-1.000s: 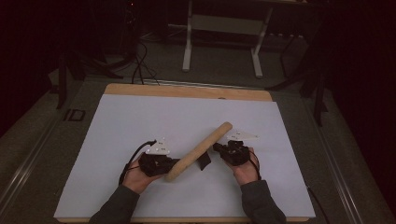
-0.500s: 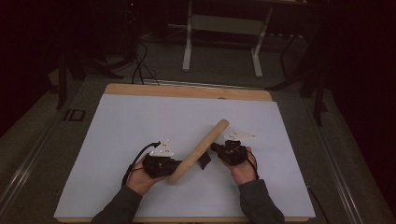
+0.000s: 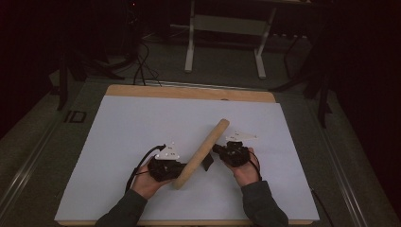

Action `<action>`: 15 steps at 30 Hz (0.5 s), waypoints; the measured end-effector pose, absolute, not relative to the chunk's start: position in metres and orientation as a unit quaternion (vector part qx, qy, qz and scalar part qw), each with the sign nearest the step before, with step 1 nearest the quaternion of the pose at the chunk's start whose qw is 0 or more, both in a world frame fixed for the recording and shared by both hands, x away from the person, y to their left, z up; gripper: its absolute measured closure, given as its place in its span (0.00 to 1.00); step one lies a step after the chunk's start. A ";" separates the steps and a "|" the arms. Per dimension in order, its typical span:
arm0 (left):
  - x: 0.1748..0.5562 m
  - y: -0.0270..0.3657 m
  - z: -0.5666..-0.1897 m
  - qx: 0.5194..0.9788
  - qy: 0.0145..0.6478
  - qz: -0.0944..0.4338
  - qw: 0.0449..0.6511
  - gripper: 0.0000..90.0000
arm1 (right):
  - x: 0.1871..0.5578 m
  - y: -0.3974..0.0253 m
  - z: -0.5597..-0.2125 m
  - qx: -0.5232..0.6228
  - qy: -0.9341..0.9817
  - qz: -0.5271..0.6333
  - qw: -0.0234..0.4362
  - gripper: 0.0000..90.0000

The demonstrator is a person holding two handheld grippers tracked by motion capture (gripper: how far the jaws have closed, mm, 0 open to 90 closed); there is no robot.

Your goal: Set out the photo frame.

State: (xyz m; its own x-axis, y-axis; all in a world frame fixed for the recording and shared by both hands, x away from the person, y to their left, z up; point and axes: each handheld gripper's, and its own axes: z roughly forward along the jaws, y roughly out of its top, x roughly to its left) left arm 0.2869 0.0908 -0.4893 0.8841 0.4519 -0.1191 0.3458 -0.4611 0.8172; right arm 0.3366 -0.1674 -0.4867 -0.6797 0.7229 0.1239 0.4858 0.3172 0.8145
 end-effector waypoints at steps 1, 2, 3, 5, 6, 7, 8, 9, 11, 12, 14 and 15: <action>0.286 0.090 -0.489 0.853 0.234 0.057 0.464 1.00 | 0.337 -0.167 -0.487 0.377 0.801 0.446 0.133 1.00; 0.286 0.089 -0.489 0.853 0.233 0.058 0.463 1.00 | 0.337 -0.167 -0.486 0.377 0.802 0.444 0.132 1.00; 0.286 0.089 -0.489 0.852 0.234 0.058 0.464 1.00 | 0.338 -0.167 -0.486 0.378 0.802 0.444 0.132 1.00; 0.286 0.088 -0.490 0.852 0.234 0.058 0.465 1.00 | 0.338 -0.166 -0.486 0.378 0.802 0.443 0.133 1.00; 0.286 0.087 -0.490 0.851 0.234 0.057 0.466 1.00 | 0.339 -0.166 -0.486 0.377 0.803 0.443 0.132 1.00; 0.286 0.087 -0.490 0.851 0.235 0.057 0.466 1.00 | 0.339 -0.166 -0.486 0.377 0.803 0.443 0.132 1.00; 0.286 0.086 -0.490 0.851 0.235 0.056 0.467 1.00 | 0.339 -0.166 -0.485 0.377 0.804 0.442 0.132 1.00; 0.286 0.086 -0.490 0.850 0.236 0.055 0.468 1.00 | 0.340 -0.166 -0.485 0.377 0.804 0.441 0.132 1.00; 0.285 0.085 -0.491 0.849 0.236 0.055 0.469 1.00 | 0.341 -0.165 -0.485 0.377 0.804 0.441 0.132 1.00; 0.285 0.084 -0.491 0.849 0.236 0.055 0.470 1.00 | 0.341 -0.165 -0.485 0.376 0.805 0.440 0.132 1.00; 0.285 0.082 -0.491 0.848 0.236 0.054 0.471 1.00 | 0.342 -0.164 -0.485 0.378 0.805 0.439 0.132 1.00; 0.284 0.081 -0.491 0.848 0.236 0.054 0.472 1.00 | 0.342 -0.164 -0.485 0.377 0.805 0.438 0.131 1.00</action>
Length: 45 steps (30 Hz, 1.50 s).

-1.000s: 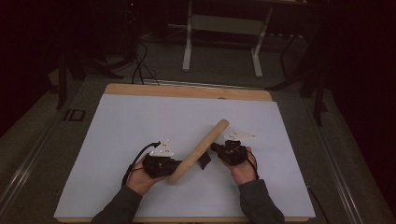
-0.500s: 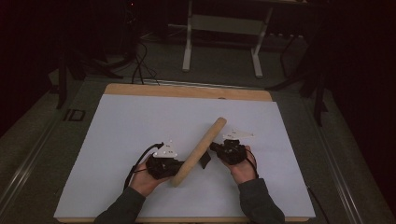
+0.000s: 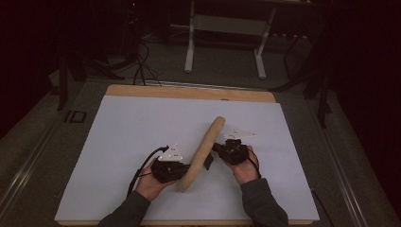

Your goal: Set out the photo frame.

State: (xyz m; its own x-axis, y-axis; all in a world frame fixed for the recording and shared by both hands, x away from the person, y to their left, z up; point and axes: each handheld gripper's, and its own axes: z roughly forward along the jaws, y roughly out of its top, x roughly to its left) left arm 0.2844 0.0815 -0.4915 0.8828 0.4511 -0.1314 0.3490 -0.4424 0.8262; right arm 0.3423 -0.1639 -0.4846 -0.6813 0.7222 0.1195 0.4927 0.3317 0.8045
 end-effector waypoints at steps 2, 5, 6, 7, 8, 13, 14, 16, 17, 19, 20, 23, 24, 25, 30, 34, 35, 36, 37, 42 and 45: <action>0.284 0.080 -0.492 0.847 0.236 0.052 0.474 1.00 | 0.343 -0.163 -0.484 0.375 0.806 0.438 0.131 1.00; 0.283 0.078 -0.492 0.846 0.237 0.051 0.475 1.00 | 0.344 -0.161 -0.484 0.376 0.807 0.436 0.130 1.00; 0.283 0.077 -0.492 0.847 0.235 0.053 0.474 1.00 | 0.345 -0.161 -0.484 0.377 0.808 0.434 0.130 1.00; 0.283 0.076 -0.492 0.848 0.234 0.055 0.473 1.00 | 0.345 -0.160 -0.483 0.376 0.809 0.433 0.130 1.00; 0.283 0.075 -0.492 0.848 0.233 0.057 0.473 1.00 | 0.345 -0.160 -0.483 0.376 0.808 0.434 0.130 1.00; 0.281 0.071 -0.491 0.850 0.230 0.066 0.469 1.00 | 0.348 -0.158 -0.483 0.376 0.809 0.433 0.126 1.00; 0.281 0.070 -0.491 0.850 0.231 0.066 0.469 1.00 | 0.348 -0.158 -0.482 0.377 0.810 0.432 0.125 1.00; 0.281 0.069 -0.491 0.850 0.230 0.068 0.469 1.00 | 0.349 -0.157 -0.482 0.377 0.810 0.432 0.124 1.00; 0.281 0.068 -0.491 0.850 0.230 0.069 0.468 1.00 | 0.349 -0.156 -0.482 0.377 0.810 0.431 0.123 1.00; 0.280 0.067 -0.491 0.851 0.230 0.070 0.467 1.00 | 0.350 -0.155 -0.482 0.378 0.810 0.431 0.123 1.00; 0.280 0.067 -0.490 0.851 0.229 0.072 0.467 1.00 | 0.350 -0.155 -0.482 0.377 0.811 0.430 0.122 1.00; 0.280 0.064 -0.490 0.852 0.228 0.077 0.465 1.00 | 0.351 -0.153 -0.481 0.378 0.812 0.429 0.120 1.00; 0.279 0.064 -0.490 0.852 0.228 0.078 0.465 1.00 | 0.352 -0.153 -0.481 0.377 0.812 0.429 0.119 1.00; 0.279 0.063 -0.490 0.853 0.227 0.078 0.464 1.00 | 0.352 -0.152 -0.481 0.376 0.813 0.428 0.120 1.00; 0.279 0.060 -0.490 0.853 0.225 0.082 0.463 1.00 | 0.354 -0.148 -0.480 0.374 0.816 0.425 0.118 1.00; 0.280 0.058 -0.490 0.853 0.224 0.083 0.464 1.00 | 0.355 -0.146 -0.479 0.371 0.818 0.423 0.117 1.00; 0.280 0.058 -0.489 0.853 0.223 0.084 0.464 1.00 | 0.355 -0.145 -0.479 0.371 0.819 0.423 0.117 1.00; 0.280 0.057 -0.489 0.853 0.223 0.084 0.464 1.00 | 0.355 -0.145 -0.479 0.370 0.819 0.423 0.117 1.00; 0.280 0.057 -0.489 0.854 0.223 0.084 0.463 1.00 | 0.355 -0.145 -0.479 0.370 0.819 0.422 0.117 1.00; 0.281 0.051 -0.488 0.853 0.221 0.086 0.464 1.00 | 0.354 -0.143 -0.477 0.360 0.824 0.423 0.117 1.00; 0.281 0.047 -0.487 0.853 0.218 0.086 0.467 1.00 | 0.353 -0.142 -0.476 0.353 0.827 0.423 0.115 1.00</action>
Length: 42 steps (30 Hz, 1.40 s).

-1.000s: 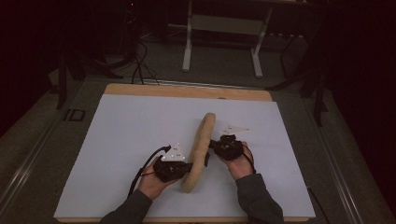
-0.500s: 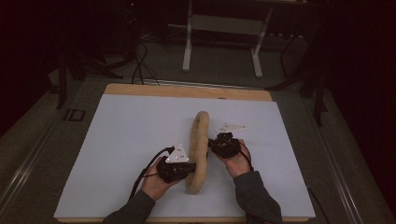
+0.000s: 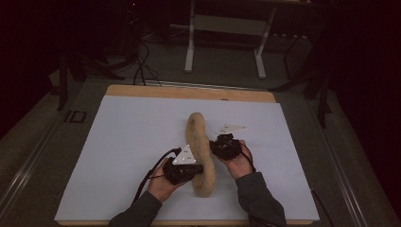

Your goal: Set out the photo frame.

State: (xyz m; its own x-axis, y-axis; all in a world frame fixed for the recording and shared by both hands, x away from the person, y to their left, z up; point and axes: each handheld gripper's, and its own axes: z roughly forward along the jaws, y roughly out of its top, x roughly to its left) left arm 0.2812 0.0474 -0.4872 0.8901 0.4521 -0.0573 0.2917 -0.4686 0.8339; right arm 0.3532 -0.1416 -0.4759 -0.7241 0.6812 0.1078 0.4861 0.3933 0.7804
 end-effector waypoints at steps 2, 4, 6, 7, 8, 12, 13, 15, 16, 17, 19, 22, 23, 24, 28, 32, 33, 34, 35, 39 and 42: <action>0.281 0.045 -0.487 0.852 0.217 0.086 0.468 1.00 | 0.353 -0.140 -0.475 0.348 0.828 0.423 0.116 1.00; 0.281 0.043 -0.487 0.853 0.216 0.087 0.467 1.00 | 0.353 -0.139 -0.475 0.347 0.829 0.423 0.115 1.00; 0.282 0.042 -0.487 0.853 0.215 0.088 0.467 1.00 | 0.353 -0.138 -0.474 0.345 0.830 0.422 0.114 1.00; 0.282 0.042 -0.487 0.853 0.215 0.088 0.467 1.00 | 0.353 -0.137 -0.474 0.345 0.831 0.422 0.114 1.00; 0.282 0.042 -0.487 0.852 0.216 0.088 0.468 1.00 | 0.353 -0.137 -0.474 0.344 0.831 0.422 0.113 1.00; 0.282 0.041 -0.487 0.851 0.217 0.087 0.470 1.00 | 0.353 -0.136 -0.473 0.343 0.833 0.420 0.113 1.00; 0.283 0.040 -0.488 0.851 0.217 0.087 0.471 1.00 | 0.353 -0.136 -0.473 0.343 0.833 0.420 0.113 1.00; 0.283 0.040 -0.488 0.849 0.218 0.086 0.473 1.00 | 0.353 -0.136 -0.473 0.343 0.833 0.419 0.113 1.00; 0.283 0.039 -0.488 0.849 0.219 0.086 0.473 1.00 | 0.354 -0.136 -0.473 0.343 0.833 0.420 0.111 1.00; 0.283 0.039 -0.488 0.849 0.218 0.087 0.473 1.00 | 0.354 -0.135 -0.473 0.343 0.833 0.419 0.110 1.00; 0.284 0.038 -0.488 0.848 0.219 0.087 0.474 1.00 | 0.354 -0.134 -0.473 0.342 0.835 0.417 0.107 1.00; 0.284 0.037 -0.489 0.846 0.222 0.087 0.477 1.00 | 0.354 -0.132 -0.472 0.335 0.839 0.415 0.106 1.00; 0.285 0.036 -0.489 0.846 0.222 0.087 0.477 1.00 | 0.354 -0.132 -0.472 0.334 0.840 0.415 0.105 1.00; 0.285 0.036 -0.489 0.845 0.222 0.087 0.478 1.00 | 0.354 -0.133 -0.472 0.334 0.840 0.415 0.103 1.00; 0.285 0.036 -0.489 0.845 0.222 0.089 0.479 1.00 | 0.355 -0.135 -0.472 0.331 0.841 0.416 0.096 1.00; 0.284 0.036 -0.489 0.846 0.221 0.093 0.476 1.00 | 0.352 -0.137 -0.471 0.328 0.842 0.417 0.099 1.00; 0.283 0.036 -0.489 0.847 0.220 0.094 0.475 1.00 | 0.351 -0.138 -0.471 0.329 0.841 0.417 0.101 1.00; 0.283 0.037 -0.489 0.847 0.220 0.095 0.475 1.00 | 0.351 -0.140 -0.470 0.329 0.841 0.417 0.101 1.00; 0.283 0.037 -0.489 0.847 0.219 0.095 0.475 1.00 | 0.350 -0.142 -0.470 0.330 0.841 0.416 0.102 0.98; 0.283 0.040 -0.489 0.847 0.221 0.099 0.473 1.00 | 0.347 -0.151 -0.466 0.339 0.838 0.415 0.102 0.94; 0.283 0.043 -0.489 0.848 0.223 0.100 0.471 1.00 | 0.344 -0.156 -0.462 0.346 0.835 0.415 0.103 0.91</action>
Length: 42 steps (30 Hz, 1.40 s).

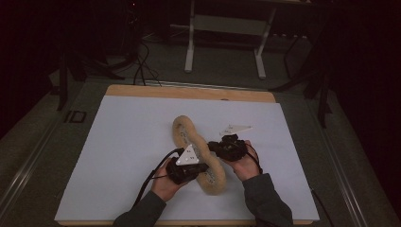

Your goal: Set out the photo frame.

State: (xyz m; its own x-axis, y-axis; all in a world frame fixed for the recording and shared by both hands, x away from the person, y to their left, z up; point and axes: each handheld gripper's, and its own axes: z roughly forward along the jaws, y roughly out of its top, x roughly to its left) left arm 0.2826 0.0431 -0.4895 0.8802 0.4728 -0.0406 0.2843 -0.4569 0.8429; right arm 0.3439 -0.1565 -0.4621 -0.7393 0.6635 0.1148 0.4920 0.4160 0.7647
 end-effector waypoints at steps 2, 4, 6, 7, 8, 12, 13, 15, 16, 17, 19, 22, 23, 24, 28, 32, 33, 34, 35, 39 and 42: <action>0.283 0.045 -0.490 0.848 0.225 0.102 0.469 0.99 | 0.342 -0.160 -0.460 0.349 0.833 0.416 0.105 0.89; 0.283 0.047 -0.490 0.847 0.227 0.103 0.469 0.99 | 0.340 -0.164 -0.458 0.352 0.830 0.420 0.104 0.86; 0.283 0.049 -0.491 0.848 0.230 0.103 0.467 0.99 | 0.339 -0.165 -0.457 0.355 0.829 0.420 0.103 0.83; 0.284 0.050 -0.491 0.848 0.230 0.104 0.466 0.99 | 0.339 -0.169 -0.456 0.358 0.825 0.425 0.100 0.80; 0.284 0.051 -0.492 0.848 0.232 0.104 0.465 0.98 | 0.338 -0.171 -0.455 0.361 0.823 0.427 0.097 0.78; 0.285 0.054 -0.493 0.847 0.238 0.107 0.463 0.98 | 0.335 -0.174 -0.451 0.365 0.820 0.432 0.096 0.72; 0.285 0.056 -0.493 0.847 0.239 0.107 0.463 0.98 | 0.335 -0.175 -0.450 0.365 0.819 0.433 0.095 0.70; 0.285 0.057 -0.494 0.846 0.242 0.109 0.463 0.97 | 0.333 -0.176 -0.448 0.369 0.816 0.434 0.095 0.68; 0.286 0.058 -0.494 0.847 0.243 0.110 0.461 0.97 | 0.332 -0.176 -0.447 0.370 0.815 0.435 0.094 0.67; 0.286 0.059 -0.495 0.846 0.244 0.110 0.461 0.97 | 0.331 -0.176 -0.446 0.372 0.815 0.435 0.093 0.65; 0.287 0.062 -0.495 0.846 0.248 0.112 0.459 0.97 | 0.328 -0.176 -0.444 0.374 0.814 0.434 0.092 0.63; 0.288 0.065 -0.496 0.846 0.252 0.114 0.456 0.96 | 0.324 -0.176 -0.442 0.373 0.813 0.440 0.085 0.60; 0.288 0.066 -0.496 0.845 0.254 0.116 0.455 0.96 | 0.322 -0.176 -0.442 0.372 0.813 0.441 0.083 0.59; 0.289 0.067 -0.495 0.845 0.256 0.117 0.455 0.96 | 0.320 -0.176 -0.441 0.371 0.813 0.442 0.082 0.58; 0.291 0.071 -0.494 0.843 0.262 0.121 0.455 0.95 | 0.314 -0.175 -0.439 0.364 0.814 0.447 0.073 0.53; 0.295 0.076 -0.494 0.841 0.268 0.125 0.453 0.95 | 0.308 -0.174 -0.439 0.363 0.817 0.444 0.068 0.51; 0.296 0.078 -0.494 0.841 0.271 0.126 0.452 0.95 | 0.306 -0.174 -0.439 0.364 0.815 0.445 0.068 0.51; 0.297 0.080 -0.493 0.840 0.273 0.127 0.451 0.94 | 0.305 -0.175 -0.439 0.366 0.814 0.446 0.066 0.50; 0.297 0.080 -0.493 0.840 0.273 0.127 0.451 0.94 | 0.305 -0.175 -0.439 0.366 0.814 0.446 0.066 0.50; 0.303 0.087 -0.493 0.836 0.285 0.129 0.450 0.94 | 0.297 -0.177 -0.439 0.367 0.811 0.451 0.058 0.46; 0.307 0.089 -0.491 0.837 0.288 0.132 0.446 0.94 | 0.292 -0.176 -0.438 0.362 0.816 0.447 0.058 0.44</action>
State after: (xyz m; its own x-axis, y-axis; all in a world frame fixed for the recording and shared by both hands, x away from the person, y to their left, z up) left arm 0.3067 0.0894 -0.4914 0.7993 0.5998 -0.0362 0.3644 -0.4360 0.8229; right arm 0.2925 -0.1756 -0.4379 -0.7318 0.6423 0.2278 0.5379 0.3391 0.7718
